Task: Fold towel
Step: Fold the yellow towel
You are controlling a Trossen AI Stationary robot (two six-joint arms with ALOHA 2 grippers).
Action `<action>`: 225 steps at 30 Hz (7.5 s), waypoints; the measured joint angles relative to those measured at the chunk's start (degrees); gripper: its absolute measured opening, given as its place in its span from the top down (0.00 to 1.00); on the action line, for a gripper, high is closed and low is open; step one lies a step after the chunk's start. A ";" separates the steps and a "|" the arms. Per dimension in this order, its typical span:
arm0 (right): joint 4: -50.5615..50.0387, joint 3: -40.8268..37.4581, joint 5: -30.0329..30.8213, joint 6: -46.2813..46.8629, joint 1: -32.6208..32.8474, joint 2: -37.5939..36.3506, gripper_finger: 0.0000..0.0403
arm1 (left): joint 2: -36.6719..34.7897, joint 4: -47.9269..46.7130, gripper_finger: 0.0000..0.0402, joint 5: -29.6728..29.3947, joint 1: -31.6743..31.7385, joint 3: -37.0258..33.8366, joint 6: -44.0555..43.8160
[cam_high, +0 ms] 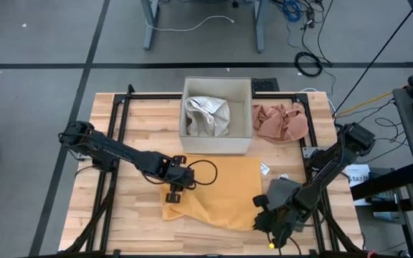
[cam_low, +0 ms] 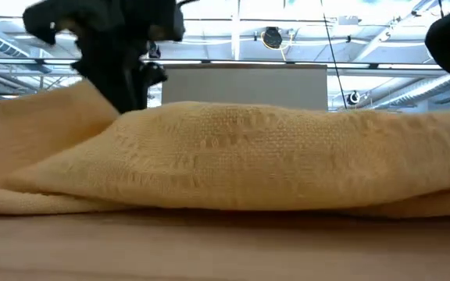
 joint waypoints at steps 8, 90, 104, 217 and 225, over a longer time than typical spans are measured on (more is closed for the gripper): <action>-8.14 0.00 1.86 4.47 -0.43 -2.80 1.00 | 0.00 -1.19 0.73 0.23 -6.44 6.83 2.25; -10.77 0.00 1.62 4.15 -5.09 -2.73 1.00 | 12.83 -1.60 0.73 -12.31 -24.83 0.32 -16.59; -10.79 0.00 1.55 3.98 -5.09 -2.73 1.00 | 12.81 -1.86 0.97 -14.90 -22.33 -0.05 -11.88; 32.28 -14.21 -7.04 -10.01 3.37 -5.27 0.99 | -0.13 -15.17 1.00 -19.29 -33.37 7.73 -30.27; 35.87 -14.14 -6.81 -12.11 0.50 -2.49 0.99 | -0.13 -25.02 1.00 -19.23 -35.30 7.73 -39.99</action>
